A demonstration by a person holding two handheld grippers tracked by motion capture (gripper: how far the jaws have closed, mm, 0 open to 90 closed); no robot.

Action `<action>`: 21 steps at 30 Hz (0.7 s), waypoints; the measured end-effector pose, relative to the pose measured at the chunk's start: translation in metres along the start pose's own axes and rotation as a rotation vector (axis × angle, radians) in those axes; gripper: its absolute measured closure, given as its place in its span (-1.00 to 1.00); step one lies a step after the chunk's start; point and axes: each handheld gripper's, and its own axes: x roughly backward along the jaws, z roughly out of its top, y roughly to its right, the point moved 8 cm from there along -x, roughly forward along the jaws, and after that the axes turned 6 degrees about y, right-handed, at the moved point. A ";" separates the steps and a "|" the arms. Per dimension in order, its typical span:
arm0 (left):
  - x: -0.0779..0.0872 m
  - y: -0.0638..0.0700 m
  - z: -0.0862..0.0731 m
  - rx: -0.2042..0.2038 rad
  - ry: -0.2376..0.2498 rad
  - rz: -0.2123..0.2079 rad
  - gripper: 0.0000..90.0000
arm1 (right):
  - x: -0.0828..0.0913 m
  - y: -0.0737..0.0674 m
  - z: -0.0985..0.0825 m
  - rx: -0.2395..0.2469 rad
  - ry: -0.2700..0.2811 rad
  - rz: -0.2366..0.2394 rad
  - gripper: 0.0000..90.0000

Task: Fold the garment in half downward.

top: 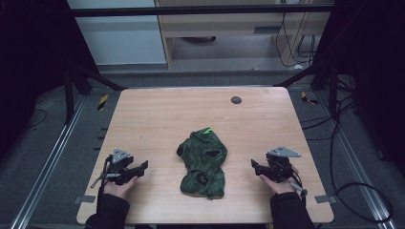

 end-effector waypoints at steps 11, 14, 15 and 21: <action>0.003 0.014 0.004 -0.024 0.001 -0.038 -0.17 | 0.003 -0.014 0.006 -0.001 0.005 0.045 -0.25; 0.003 0.017 0.004 -0.025 -0.001 -0.045 -0.16 | 0.005 -0.017 0.009 -0.003 0.012 0.060 -0.24; 0.002 0.017 0.006 -0.029 0.002 -0.045 -0.16 | 0.005 -0.020 0.011 0.024 0.009 0.068 -0.24; 0.000 0.021 0.014 -0.029 0.011 -0.062 -0.15 | 0.004 -0.028 0.019 0.026 0.014 0.100 -0.22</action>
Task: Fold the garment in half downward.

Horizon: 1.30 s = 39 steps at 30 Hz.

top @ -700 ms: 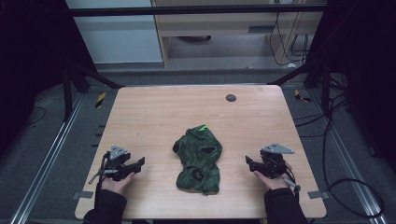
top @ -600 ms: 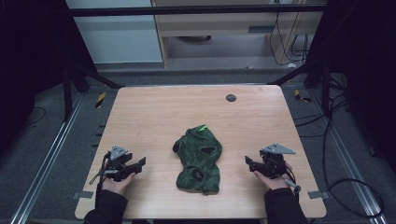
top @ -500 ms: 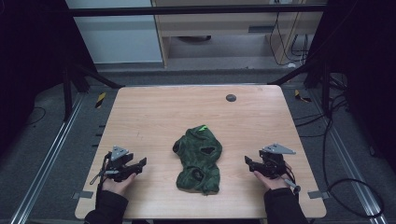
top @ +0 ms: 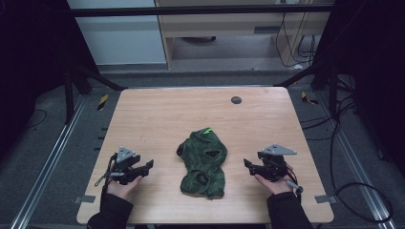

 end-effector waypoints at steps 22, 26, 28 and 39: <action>-0.025 0.014 0.039 -0.021 0.033 -0.046 -0.12 | -0.021 -0.010 0.032 0.008 0.008 0.061 -0.19; -0.031 0.016 0.049 -0.024 0.043 -0.051 -0.09 | -0.026 -0.008 0.038 -0.010 0.011 0.063 -0.14; -0.034 0.017 0.055 -0.026 0.047 -0.055 -0.08 | -0.029 -0.007 0.041 -0.003 0.012 0.062 -0.11; -0.049 0.023 0.067 -0.025 0.046 -0.068 -0.04 | -0.047 -0.012 0.048 0.002 -0.002 0.070 -0.05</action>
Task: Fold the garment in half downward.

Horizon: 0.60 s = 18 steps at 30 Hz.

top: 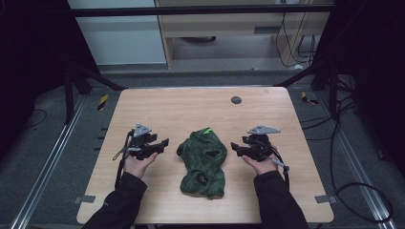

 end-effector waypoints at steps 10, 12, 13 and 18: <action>-0.020 0.010 0.001 -0.012 -0.027 -0.026 0.00 | -0.021 -0.005 0.005 -0.002 -0.013 0.012 -0.02; -0.025 0.012 0.000 -0.008 -0.033 -0.031 0.01 | -0.024 -0.005 0.005 -0.009 -0.015 0.014 -0.01; -0.027 0.013 0.000 -0.012 -0.036 -0.033 0.02 | -0.025 -0.005 0.005 -0.008 -0.016 0.013 -0.01; -0.034 0.017 0.001 -0.019 -0.040 -0.040 0.04 | -0.031 -0.006 0.005 -0.011 -0.020 0.014 0.01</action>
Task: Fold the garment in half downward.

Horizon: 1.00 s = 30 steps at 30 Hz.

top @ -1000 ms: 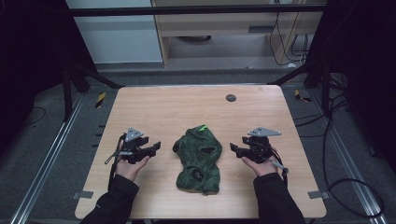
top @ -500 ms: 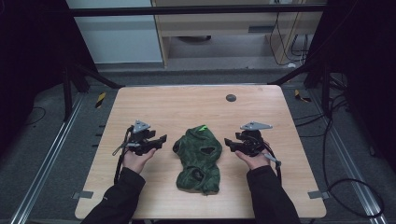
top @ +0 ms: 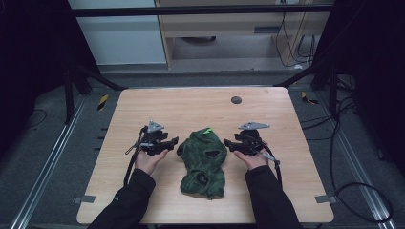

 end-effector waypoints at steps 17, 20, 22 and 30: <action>-0.030 0.009 -0.003 -0.020 -0.049 -0.033 0.08 | -0.026 -0.007 -0.005 0.021 -0.043 0.020 0.10; -0.033 0.009 -0.005 -0.023 -0.059 -0.034 0.09 | -0.026 -0.006 -0.005 0.017 -0.041 0.022 0.11; -0.035 0.009 -0.006 -0.019 -0.062 -0.033 0.11 | -0.026 -0.004 -0.005 0.013 -0.040 0.021 0.12; -0.043 0.010 -0.013 -0.020 -0.092 -0.034 0.15 | -0.033 -0.005 -0.010 0.008 -0.062 0.031 0.15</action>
